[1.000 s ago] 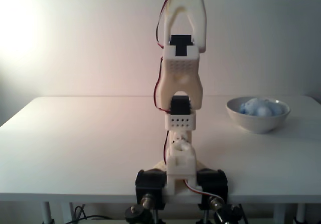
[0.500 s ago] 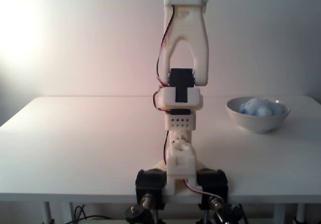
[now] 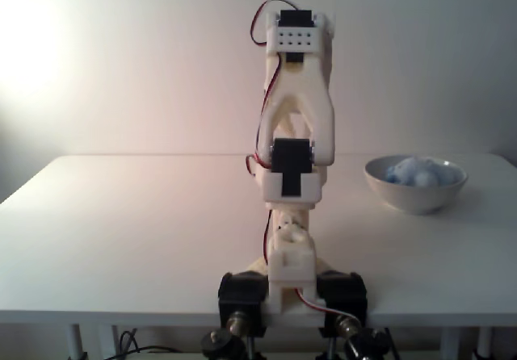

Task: Grasp a skyblue doll and put it into the bowl.

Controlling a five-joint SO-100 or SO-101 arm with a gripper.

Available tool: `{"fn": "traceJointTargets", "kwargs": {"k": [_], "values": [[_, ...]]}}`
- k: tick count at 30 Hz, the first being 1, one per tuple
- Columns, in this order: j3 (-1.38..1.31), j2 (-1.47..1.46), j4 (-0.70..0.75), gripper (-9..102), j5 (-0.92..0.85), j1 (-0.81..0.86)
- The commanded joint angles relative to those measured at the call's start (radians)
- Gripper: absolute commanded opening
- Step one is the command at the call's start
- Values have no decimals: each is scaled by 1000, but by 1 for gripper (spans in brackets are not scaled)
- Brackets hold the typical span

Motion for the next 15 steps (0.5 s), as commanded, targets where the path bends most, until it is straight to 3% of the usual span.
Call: {"fn": "traceJointTargets", "kwargs": {"k": [1, 10, 15], "values": [[94, 5, -120, 2, 5, -6], [462, 5, -503, 2, 3, -6], [586, 3, -569, 2, -6, -6]]}}
